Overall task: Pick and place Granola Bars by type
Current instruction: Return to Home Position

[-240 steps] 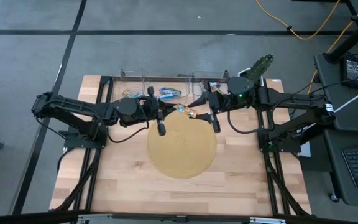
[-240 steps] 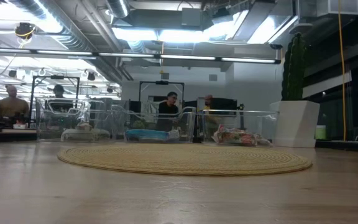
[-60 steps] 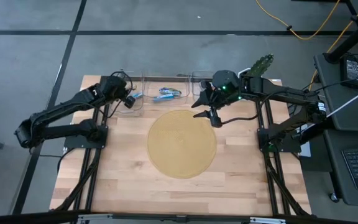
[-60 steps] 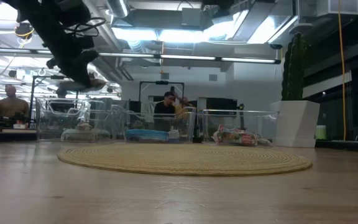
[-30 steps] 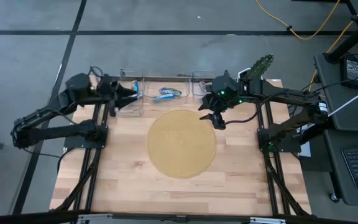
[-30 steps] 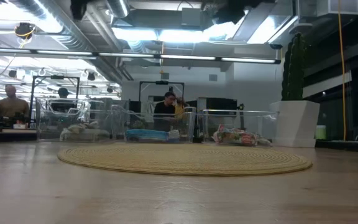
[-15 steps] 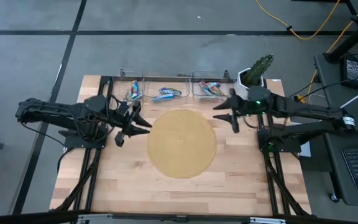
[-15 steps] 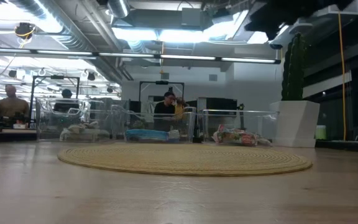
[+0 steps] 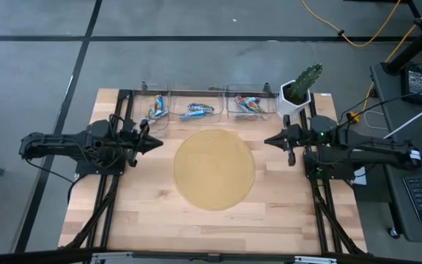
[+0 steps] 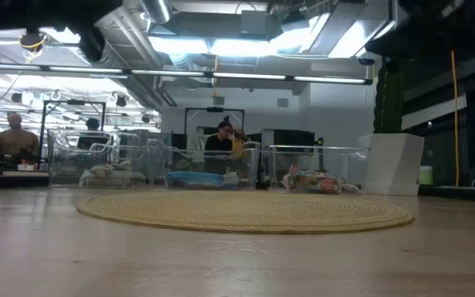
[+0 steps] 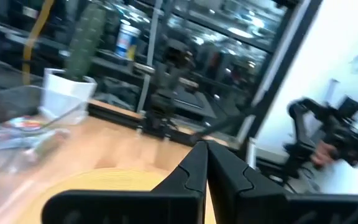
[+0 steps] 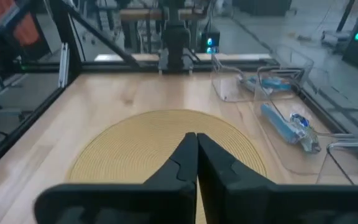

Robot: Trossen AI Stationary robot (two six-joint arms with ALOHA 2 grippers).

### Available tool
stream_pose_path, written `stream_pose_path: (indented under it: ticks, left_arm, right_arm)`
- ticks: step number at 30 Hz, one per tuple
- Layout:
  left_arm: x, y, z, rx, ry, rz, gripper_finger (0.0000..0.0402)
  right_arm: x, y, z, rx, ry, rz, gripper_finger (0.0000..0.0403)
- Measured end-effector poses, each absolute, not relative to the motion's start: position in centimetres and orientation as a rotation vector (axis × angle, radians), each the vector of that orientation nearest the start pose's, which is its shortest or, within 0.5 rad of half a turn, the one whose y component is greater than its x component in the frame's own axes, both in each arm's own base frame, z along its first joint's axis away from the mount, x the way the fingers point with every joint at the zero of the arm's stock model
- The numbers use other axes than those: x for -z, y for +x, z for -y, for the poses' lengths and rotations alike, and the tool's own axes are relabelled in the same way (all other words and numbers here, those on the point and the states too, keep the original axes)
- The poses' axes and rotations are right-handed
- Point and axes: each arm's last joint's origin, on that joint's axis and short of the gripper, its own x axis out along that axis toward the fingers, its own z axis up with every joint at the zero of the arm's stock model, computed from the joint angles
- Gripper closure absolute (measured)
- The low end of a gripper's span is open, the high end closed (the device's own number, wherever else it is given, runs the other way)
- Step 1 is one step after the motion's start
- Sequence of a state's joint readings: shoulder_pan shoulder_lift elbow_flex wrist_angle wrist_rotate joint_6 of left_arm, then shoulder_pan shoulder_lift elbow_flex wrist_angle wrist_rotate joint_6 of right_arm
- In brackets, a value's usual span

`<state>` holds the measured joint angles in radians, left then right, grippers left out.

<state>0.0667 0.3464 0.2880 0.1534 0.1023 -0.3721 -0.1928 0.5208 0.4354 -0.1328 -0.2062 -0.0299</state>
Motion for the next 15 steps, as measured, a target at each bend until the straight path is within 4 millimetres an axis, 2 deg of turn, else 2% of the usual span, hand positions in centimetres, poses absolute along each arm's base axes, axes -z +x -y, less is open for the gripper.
stream_pose_path:
  ticks: [8, 12, 15]
  left_arm:
    - [-22.5, 10.5, -0.5, -0.082, -0.308, 0.13, 0.04]
    - [-20.7, 9.7, -0.6, -0.118, -0.314, 0.163, 0.0399]
    - [-19.0, 9.3, -0.7, -0.129, -0.354, 0.189, 0.0399]
  right_arm:
    - [-21.1, 12.0, 1.8, -0.004, 0.024, -0.094, 0.0399]
    - [-18.9, 11.5, 1.8, 0.046, 0.096, -0.076, 0.0399]
    - [-17.6, 11.2, 1.8, 0.043, 0.135, 0.001, 0.04]
